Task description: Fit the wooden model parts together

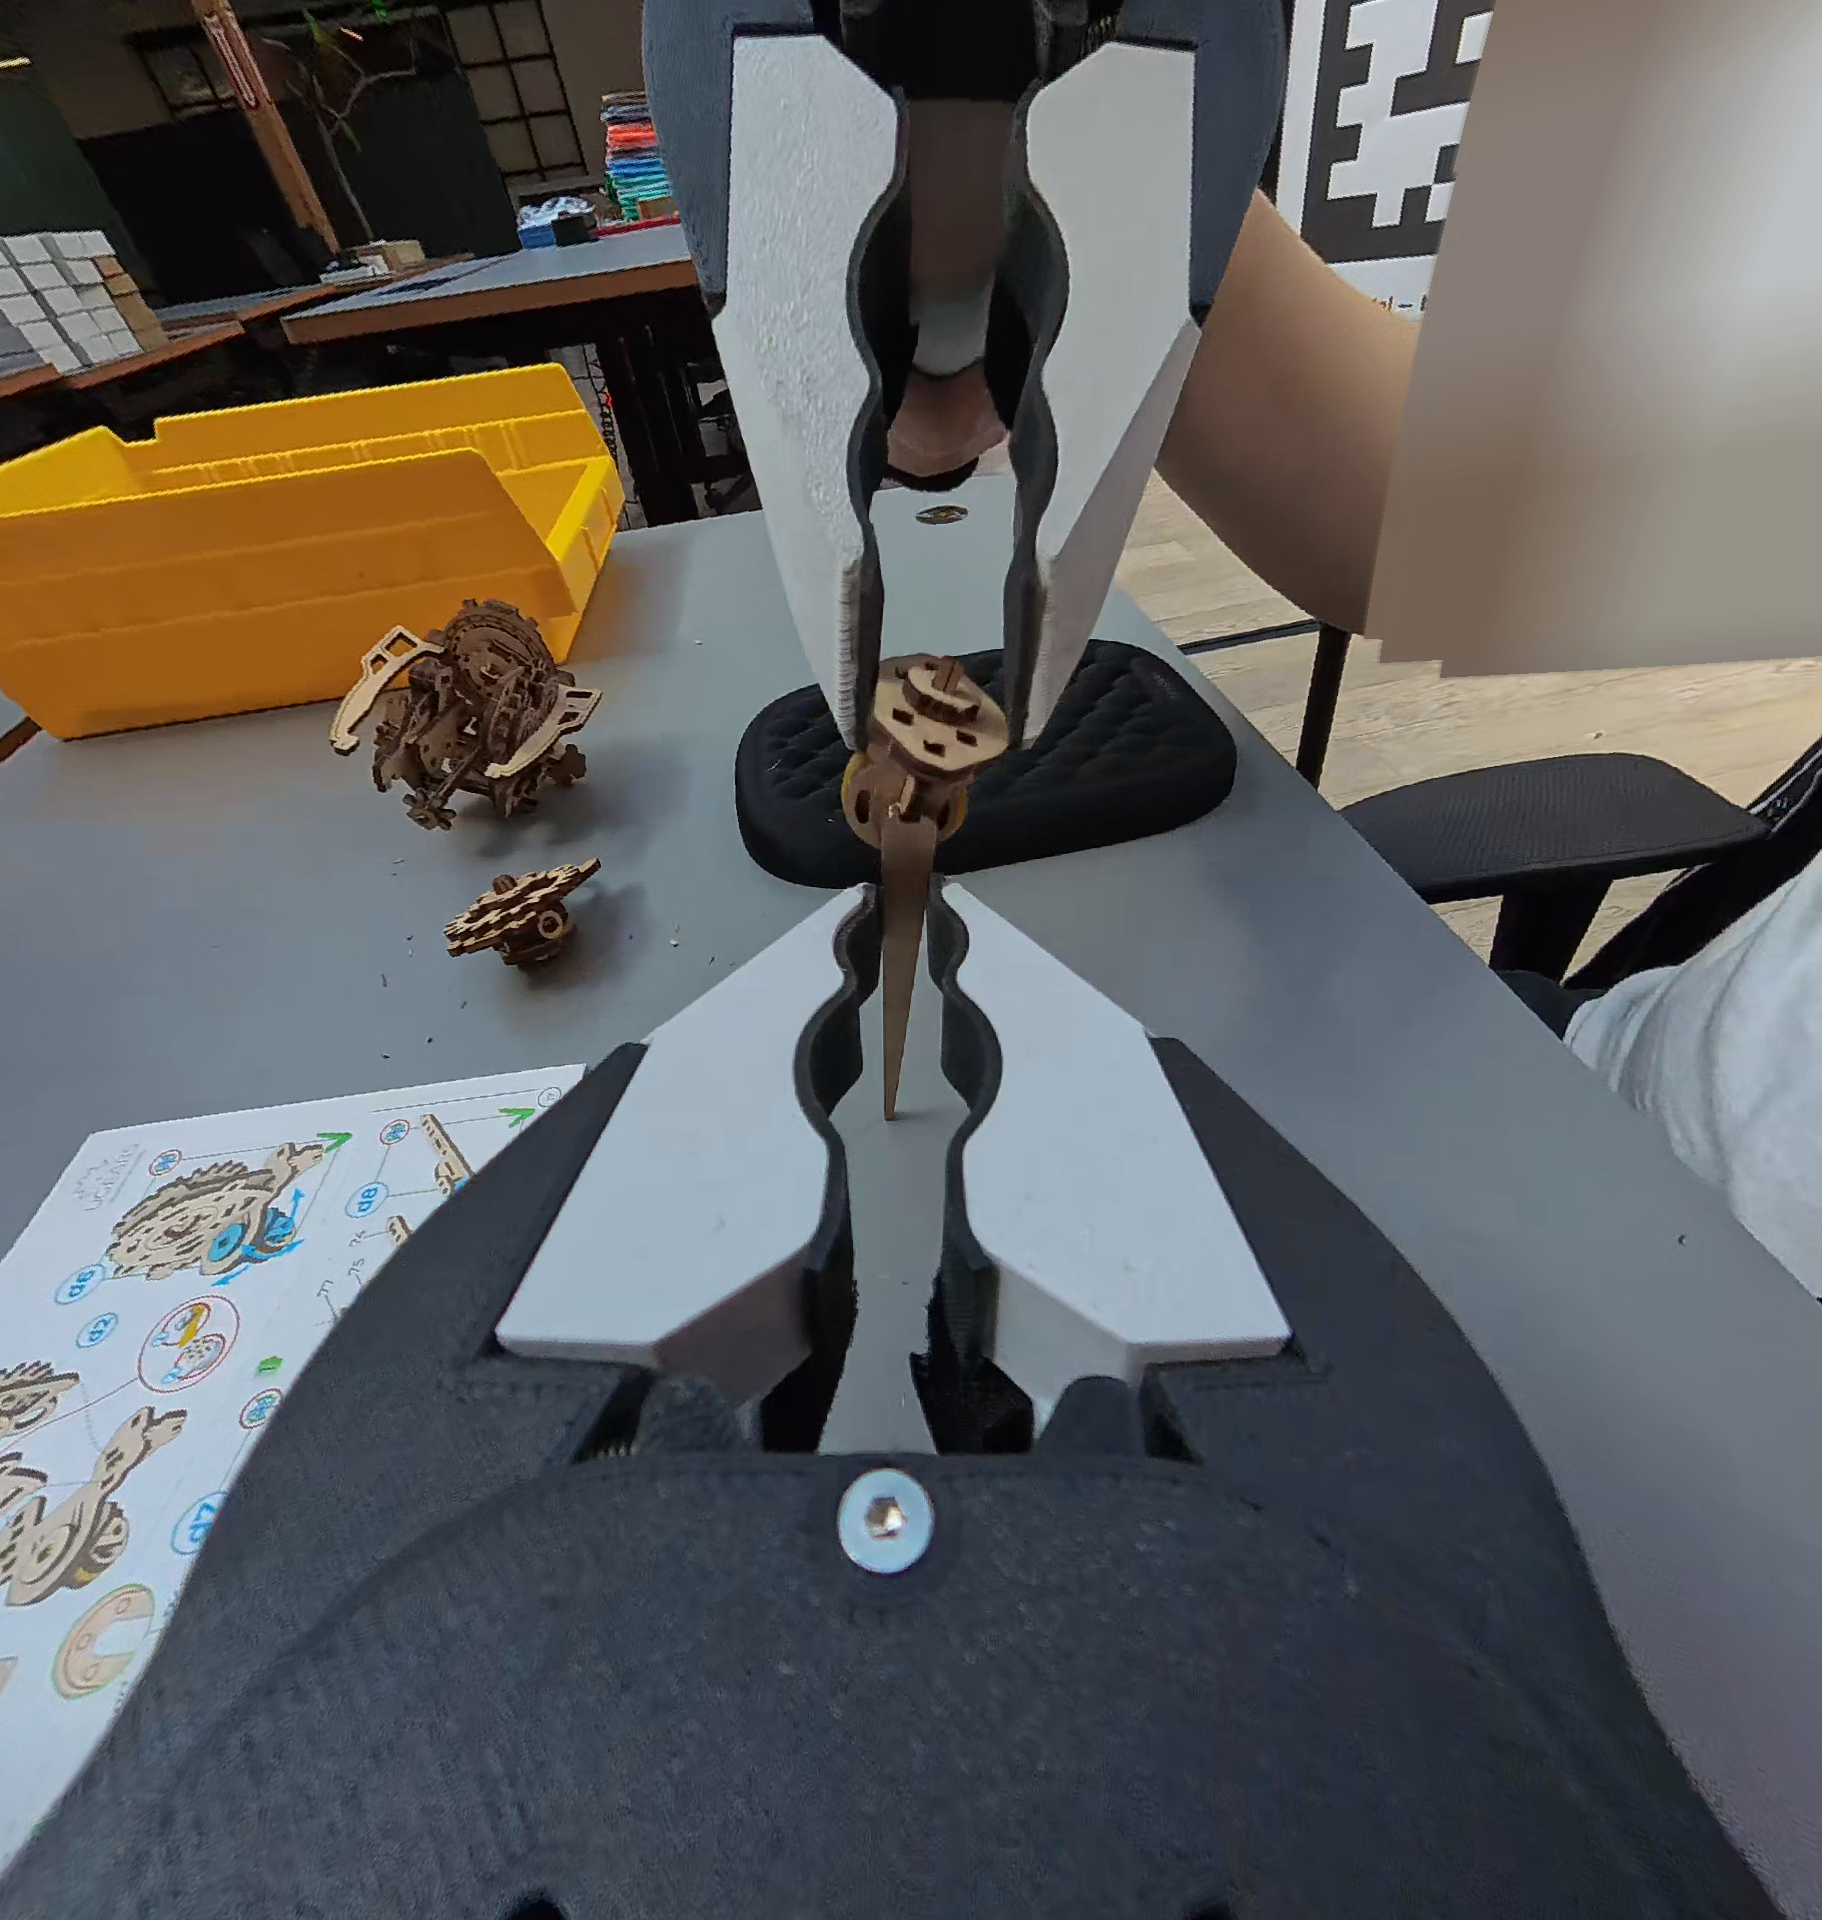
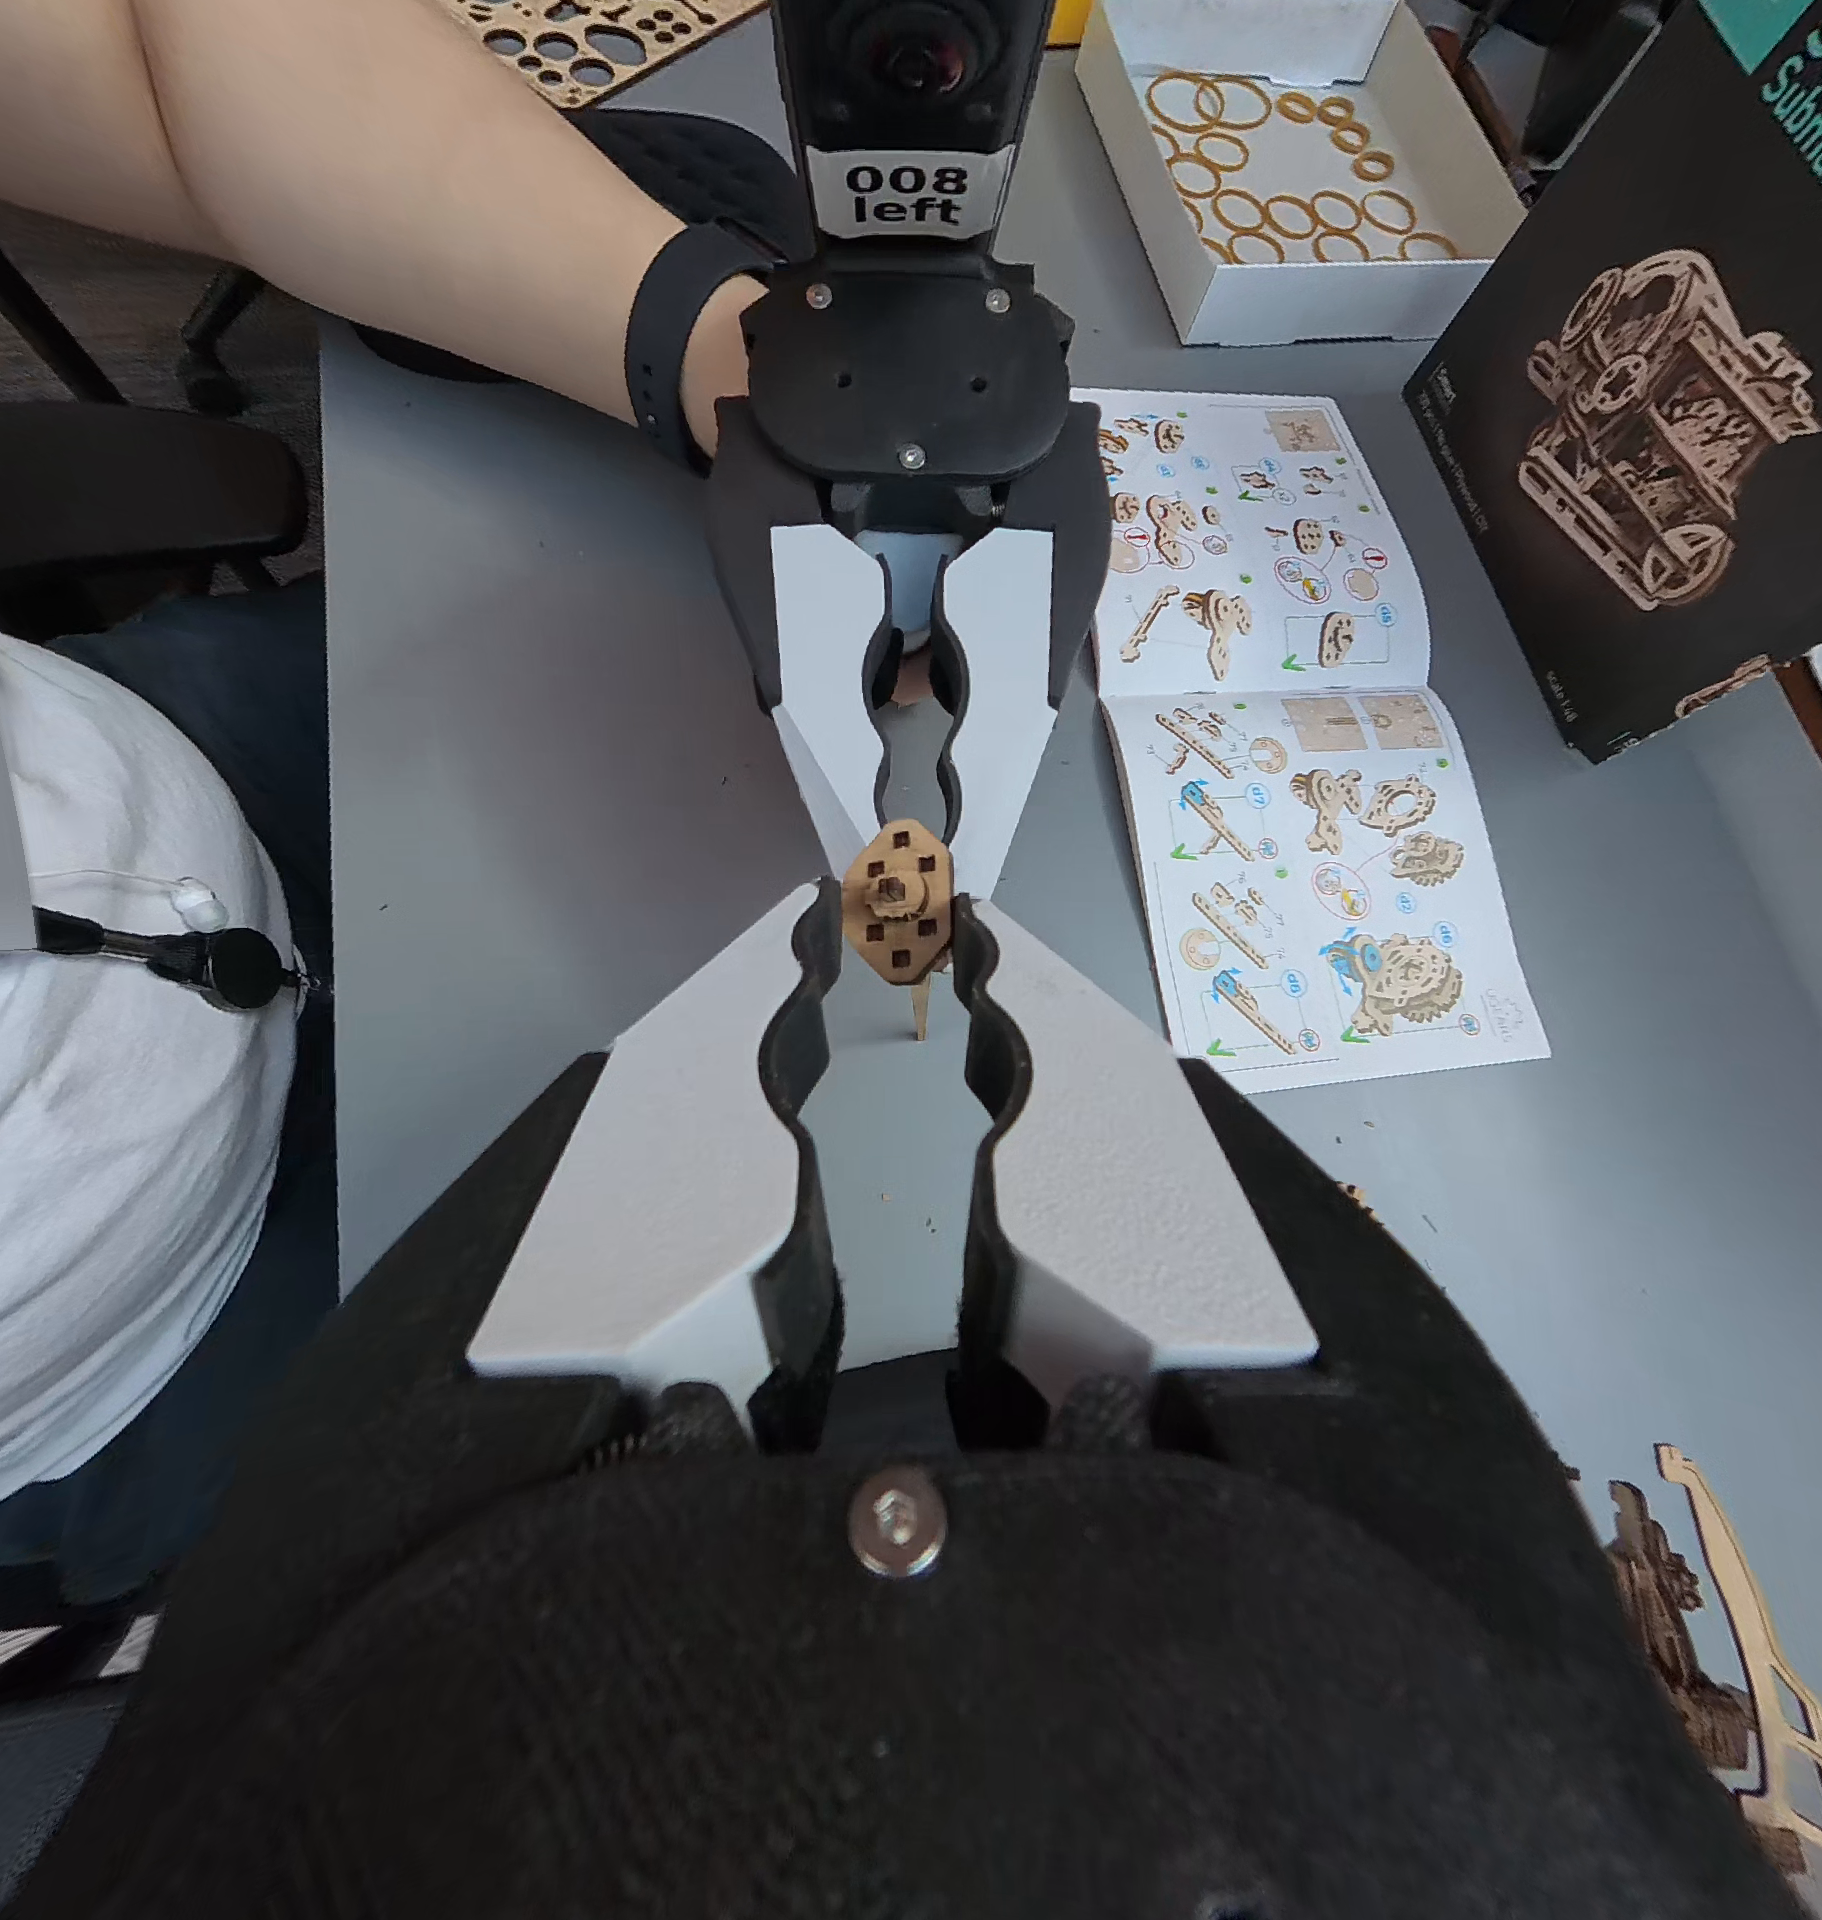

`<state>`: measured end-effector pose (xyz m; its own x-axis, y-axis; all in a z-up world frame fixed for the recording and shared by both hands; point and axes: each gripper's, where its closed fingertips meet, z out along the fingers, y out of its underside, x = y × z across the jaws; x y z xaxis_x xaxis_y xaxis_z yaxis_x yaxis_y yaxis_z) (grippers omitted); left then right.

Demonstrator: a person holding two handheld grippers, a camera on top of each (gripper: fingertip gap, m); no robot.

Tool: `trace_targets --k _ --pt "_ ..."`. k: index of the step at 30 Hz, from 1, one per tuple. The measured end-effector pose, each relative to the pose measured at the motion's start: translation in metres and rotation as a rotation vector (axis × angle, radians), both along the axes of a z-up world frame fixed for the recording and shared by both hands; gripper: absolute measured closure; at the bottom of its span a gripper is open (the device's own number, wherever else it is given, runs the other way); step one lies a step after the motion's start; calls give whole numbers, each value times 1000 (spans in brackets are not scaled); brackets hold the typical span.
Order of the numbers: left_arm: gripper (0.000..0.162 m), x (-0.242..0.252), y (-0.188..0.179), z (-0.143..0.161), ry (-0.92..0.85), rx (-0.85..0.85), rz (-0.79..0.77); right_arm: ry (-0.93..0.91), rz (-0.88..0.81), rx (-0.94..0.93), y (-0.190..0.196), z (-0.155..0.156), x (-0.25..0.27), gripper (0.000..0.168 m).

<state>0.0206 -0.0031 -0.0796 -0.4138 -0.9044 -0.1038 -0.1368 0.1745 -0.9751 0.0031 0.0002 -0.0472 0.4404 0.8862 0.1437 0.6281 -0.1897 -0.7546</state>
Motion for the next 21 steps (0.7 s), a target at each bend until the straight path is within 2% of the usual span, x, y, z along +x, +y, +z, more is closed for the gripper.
trace_targets --k 9,13,18,21 --pt "157 -12 -4 -1 94 59 -56 -88 -8 160 -2 3 -3 148" --pt "157 -33 6 -9 280 123 -58 -18 15 257 -2 15 -4 148" --pt "162 -77 15 -49 661 242 -66 68 73 402 -5 26 -10 148" --pt "162 -78 14 -59 694 217 -56 113 118 456 -5 28 -16 148"
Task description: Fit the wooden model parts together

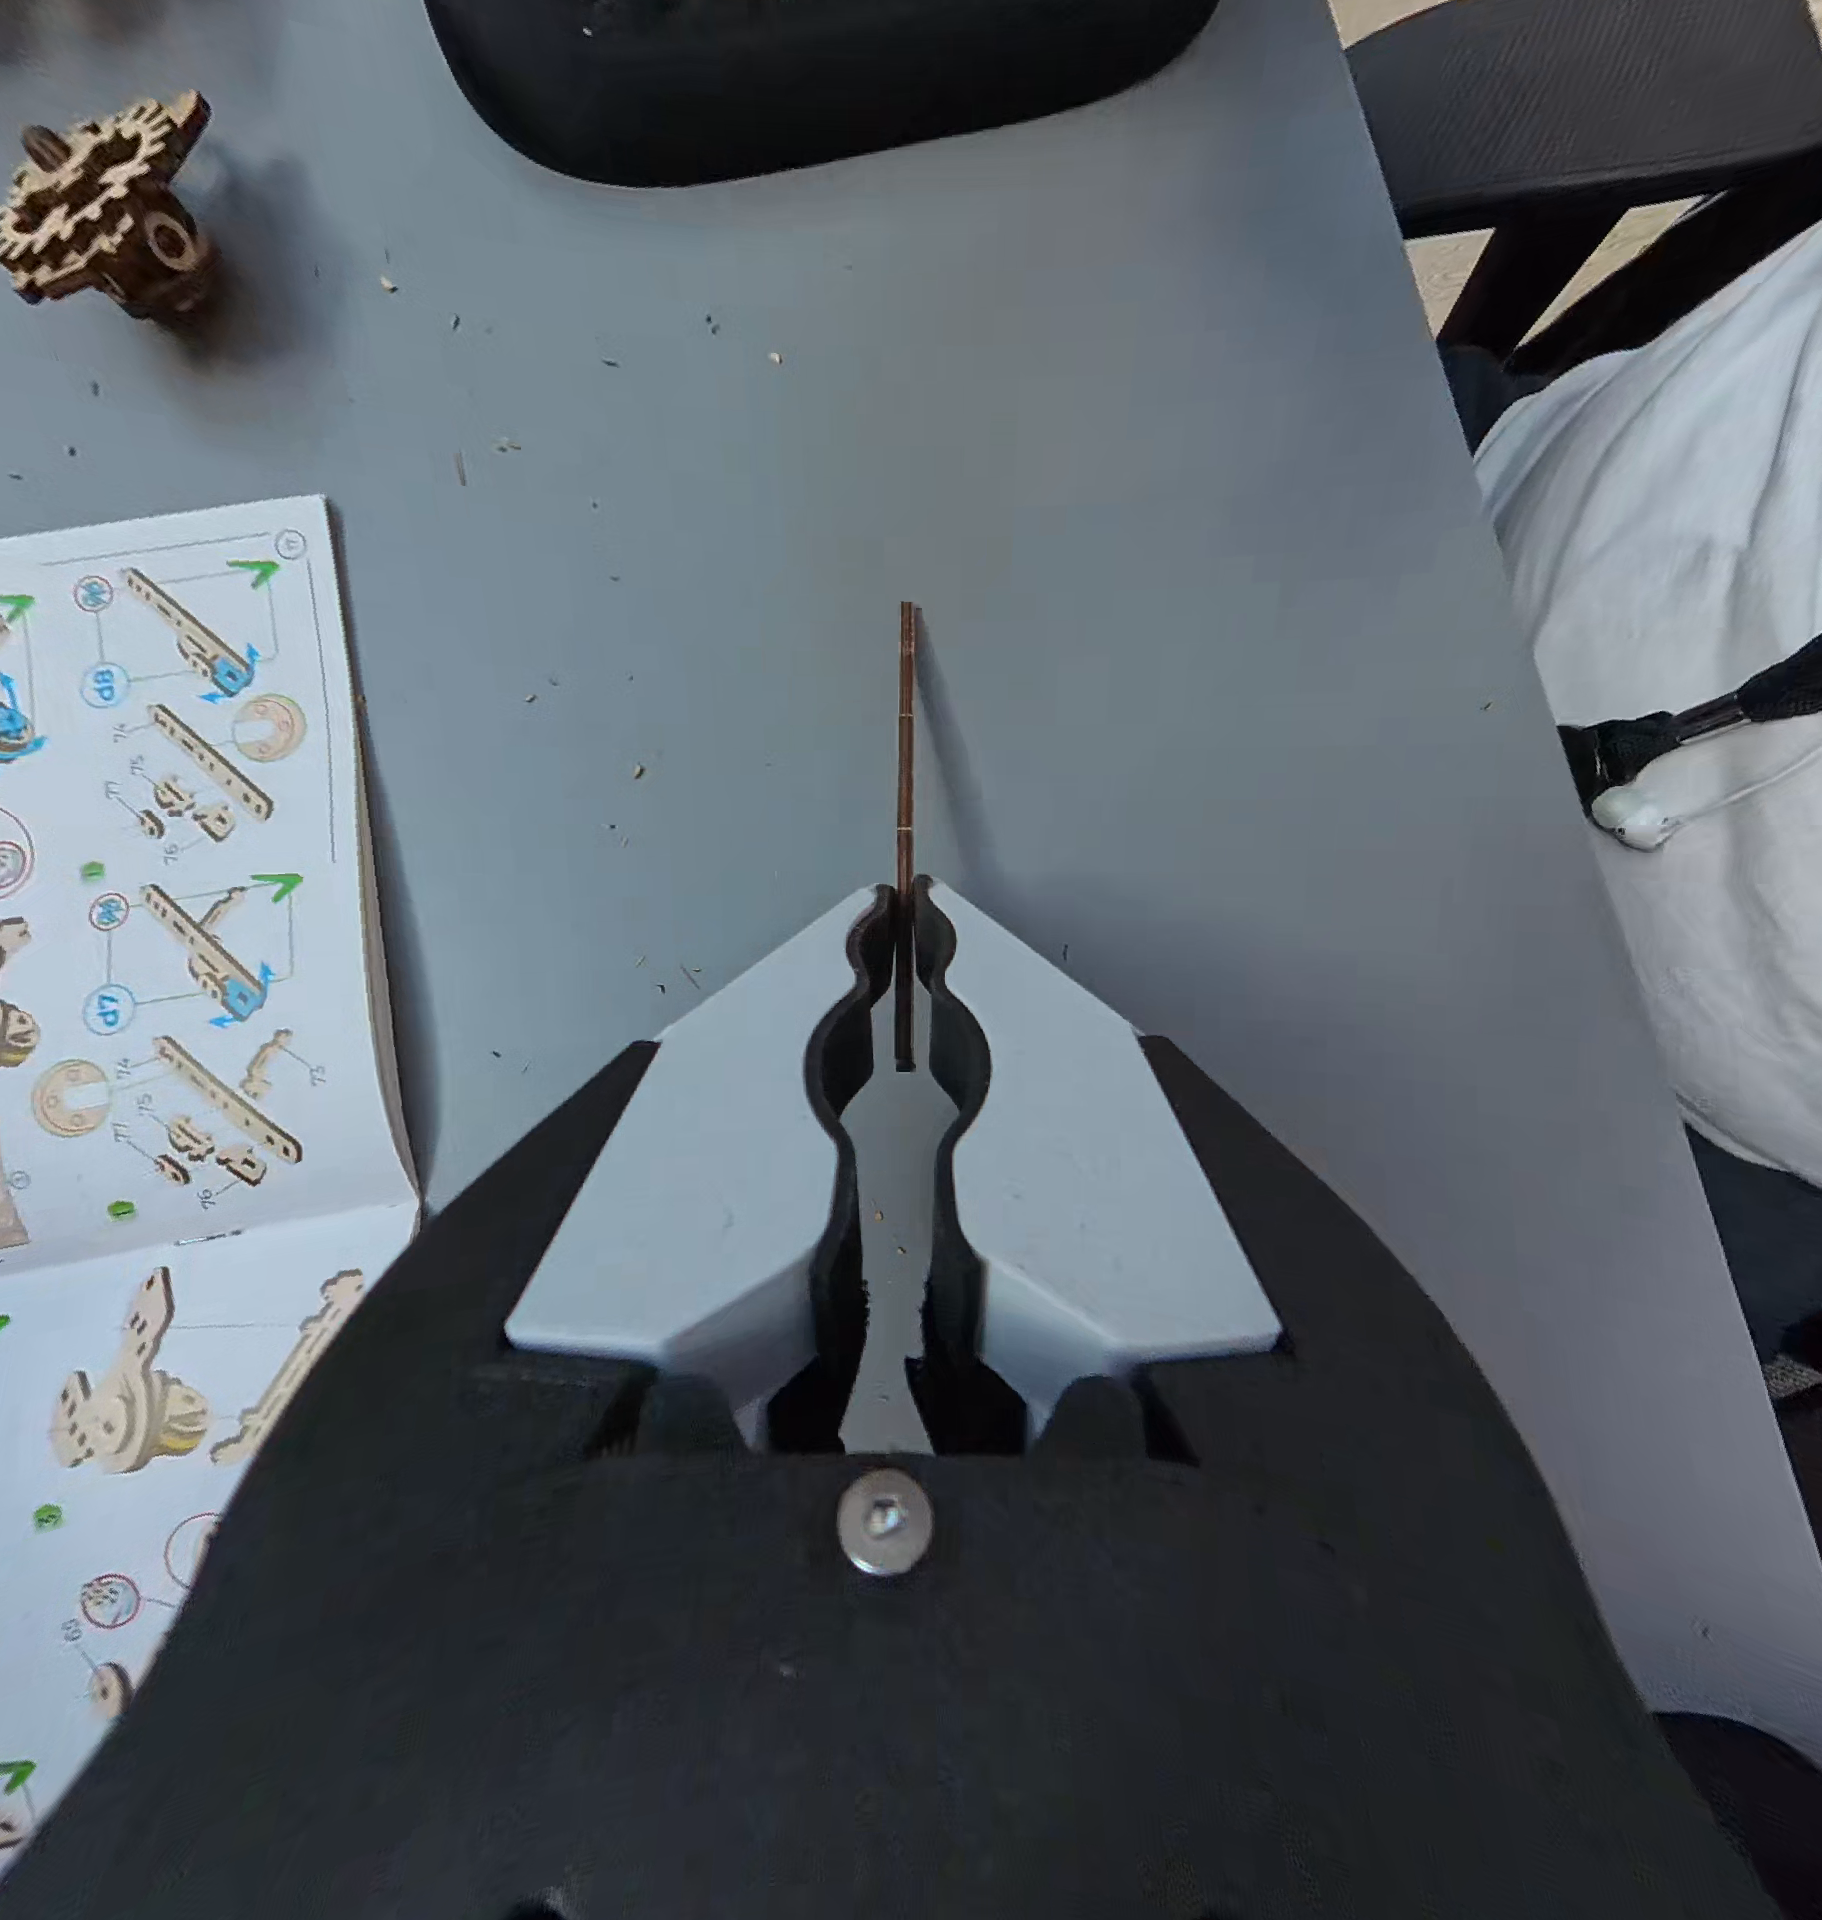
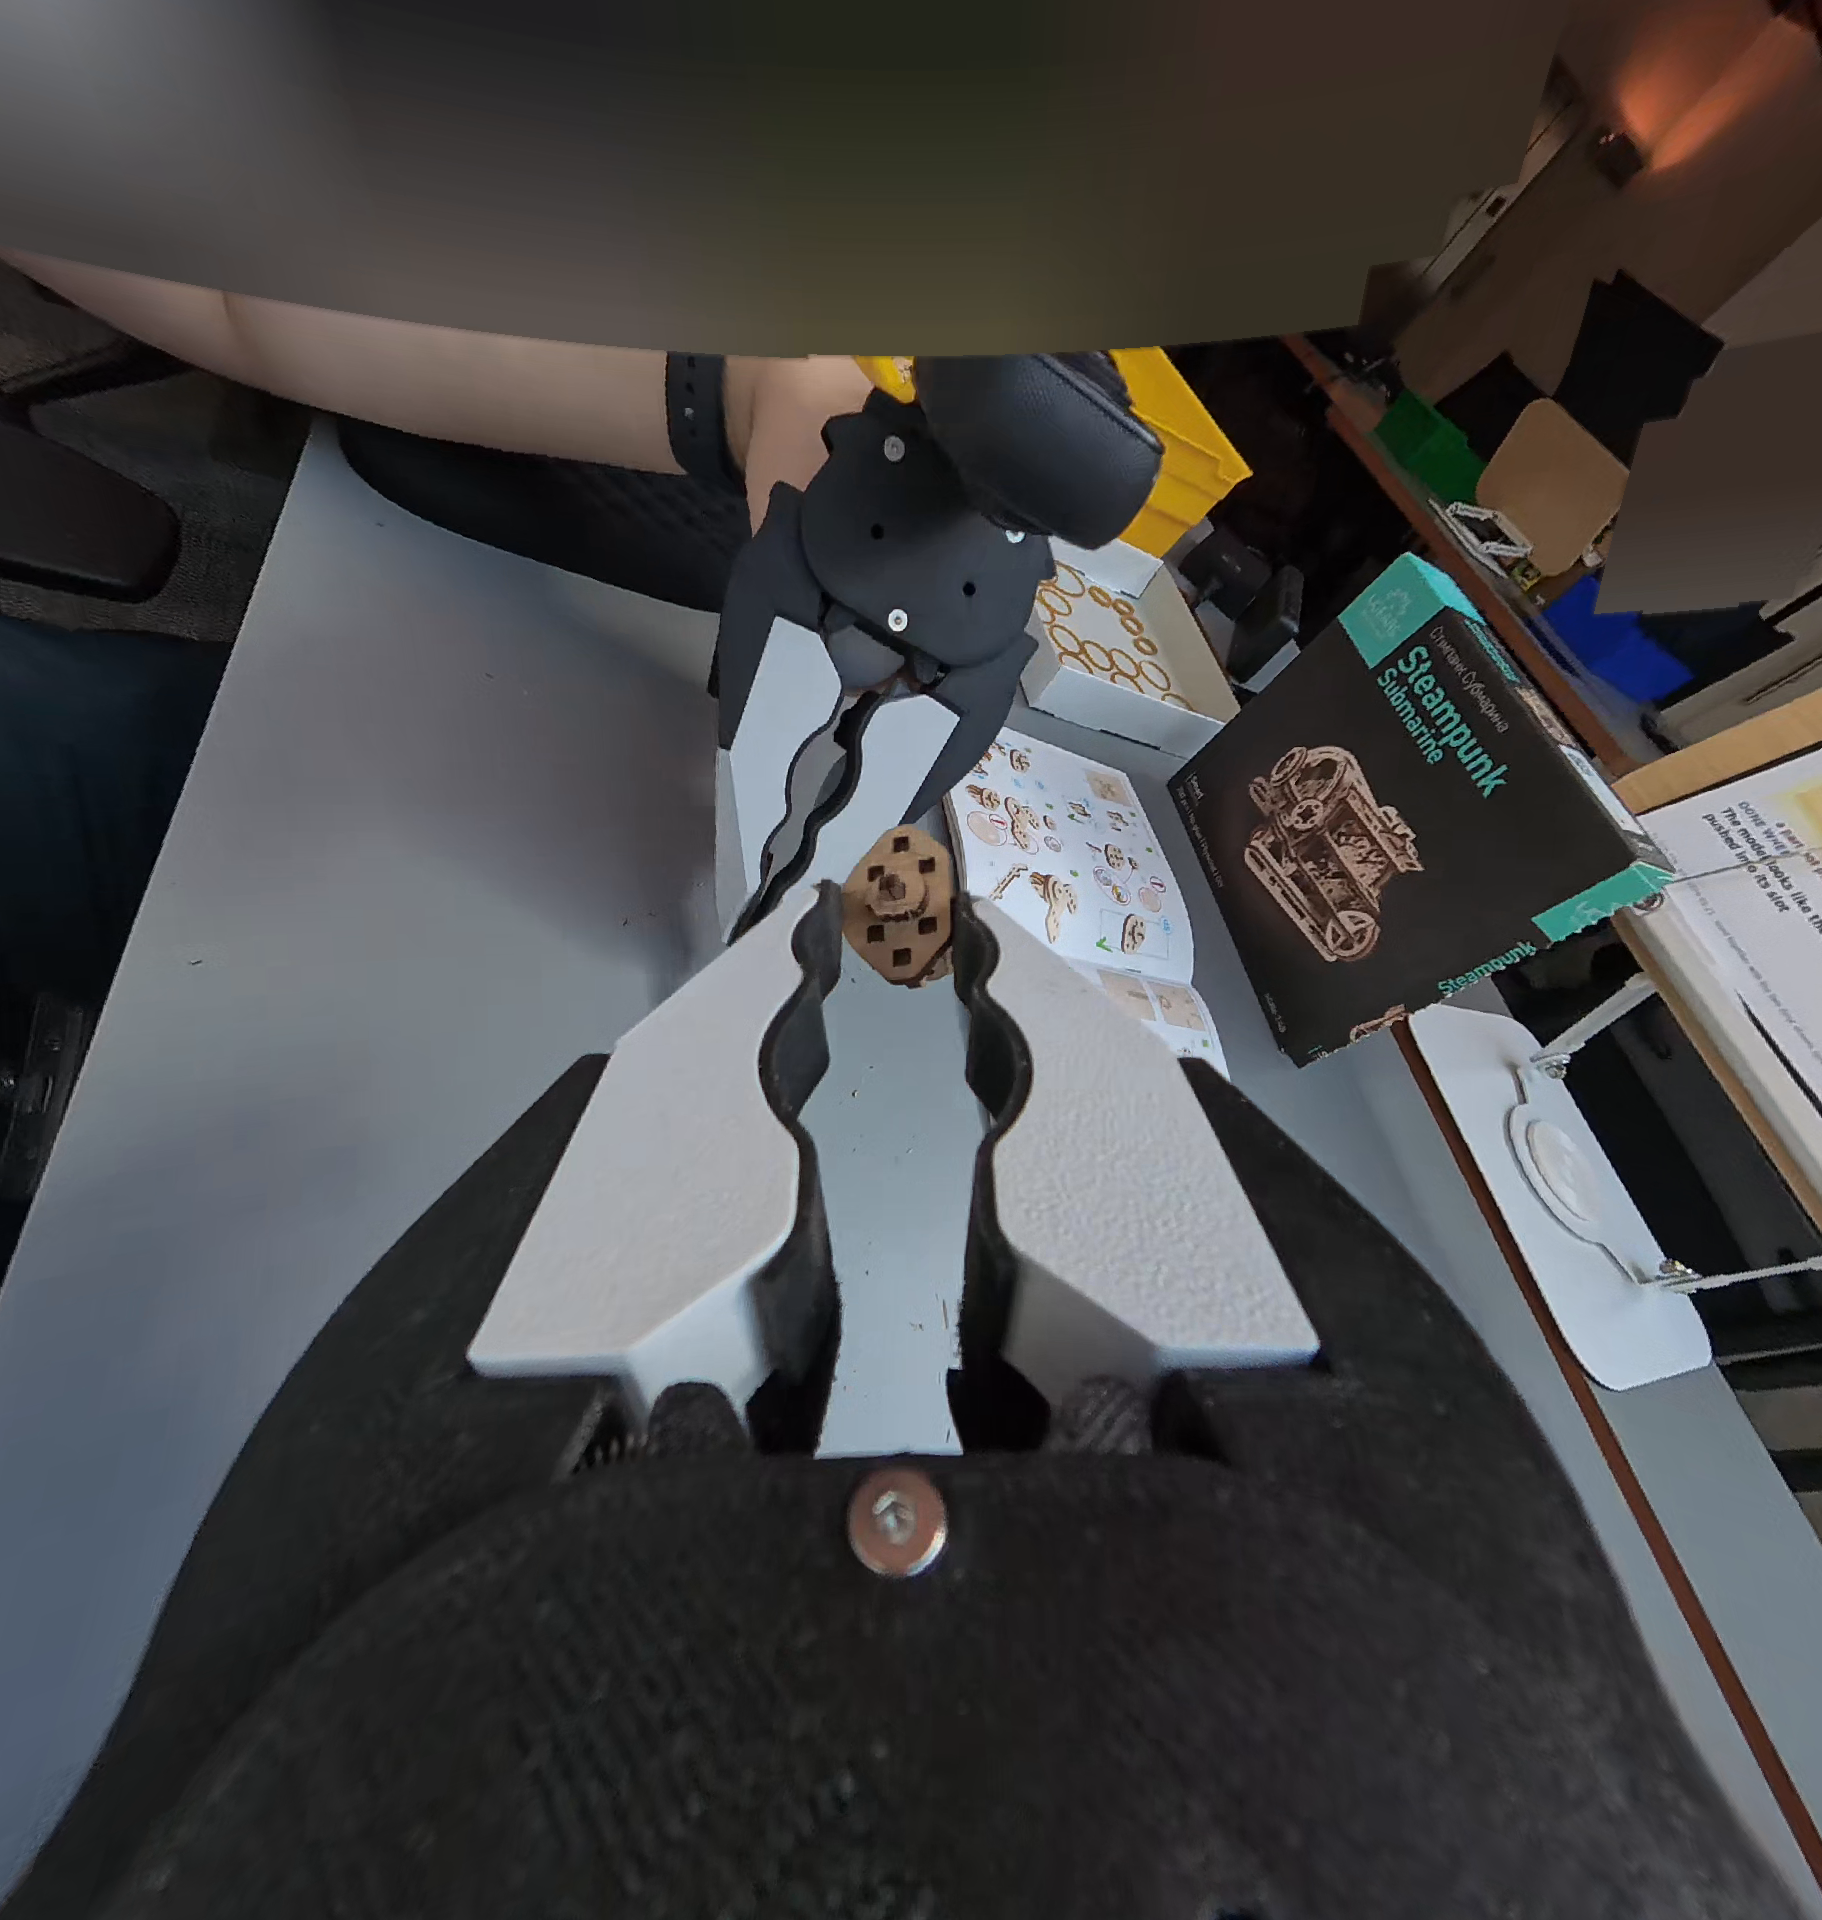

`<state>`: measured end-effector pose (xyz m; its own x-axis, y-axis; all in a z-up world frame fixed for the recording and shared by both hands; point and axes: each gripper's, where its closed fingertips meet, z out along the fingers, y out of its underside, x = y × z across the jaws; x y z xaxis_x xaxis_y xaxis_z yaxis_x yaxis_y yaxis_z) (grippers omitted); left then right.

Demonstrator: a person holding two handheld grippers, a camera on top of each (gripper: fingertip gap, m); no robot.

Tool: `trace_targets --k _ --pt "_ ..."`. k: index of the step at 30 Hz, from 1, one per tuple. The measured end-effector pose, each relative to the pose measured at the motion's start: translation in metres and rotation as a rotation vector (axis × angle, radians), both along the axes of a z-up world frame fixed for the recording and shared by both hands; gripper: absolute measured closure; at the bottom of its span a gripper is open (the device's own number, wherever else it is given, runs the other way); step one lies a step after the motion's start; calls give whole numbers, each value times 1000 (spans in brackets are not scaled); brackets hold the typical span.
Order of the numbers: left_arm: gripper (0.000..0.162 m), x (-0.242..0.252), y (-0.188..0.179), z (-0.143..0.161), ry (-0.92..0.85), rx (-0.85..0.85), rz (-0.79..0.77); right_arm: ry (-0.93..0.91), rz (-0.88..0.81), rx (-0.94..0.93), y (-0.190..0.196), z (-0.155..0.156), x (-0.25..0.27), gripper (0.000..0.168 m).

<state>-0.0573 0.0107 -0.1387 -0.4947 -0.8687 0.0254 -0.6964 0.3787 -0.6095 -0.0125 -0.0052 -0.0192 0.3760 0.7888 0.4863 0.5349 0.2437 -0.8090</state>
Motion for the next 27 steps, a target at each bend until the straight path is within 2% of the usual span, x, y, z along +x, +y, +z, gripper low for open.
trace_targets --k 2,6,8,13,18,23,27 --pt "161 -2 2 -5 36 -62 31 12 22 45 2 2 -3 148" --pt "139 -7 6 -1 40 -185 84 -5 37 143 10 5 -8 148" --pt "125 3 12 20 -85 -244 141 -31 15 242 17 9 -9 148" --pt "133 22 9 114 -605 -428 221 -163 -19 537 27 15 -23 149" --pt "142 15 15 136 -795 -213 268 -212 -44 781 30 27 -37 149" --pt "146 8 23 148 -911 -66 285 -250 -45 896 35 29 -43 148" --pt "150 6 25 147 -928 24 278 -279 -33 963 38 29 -45 148"
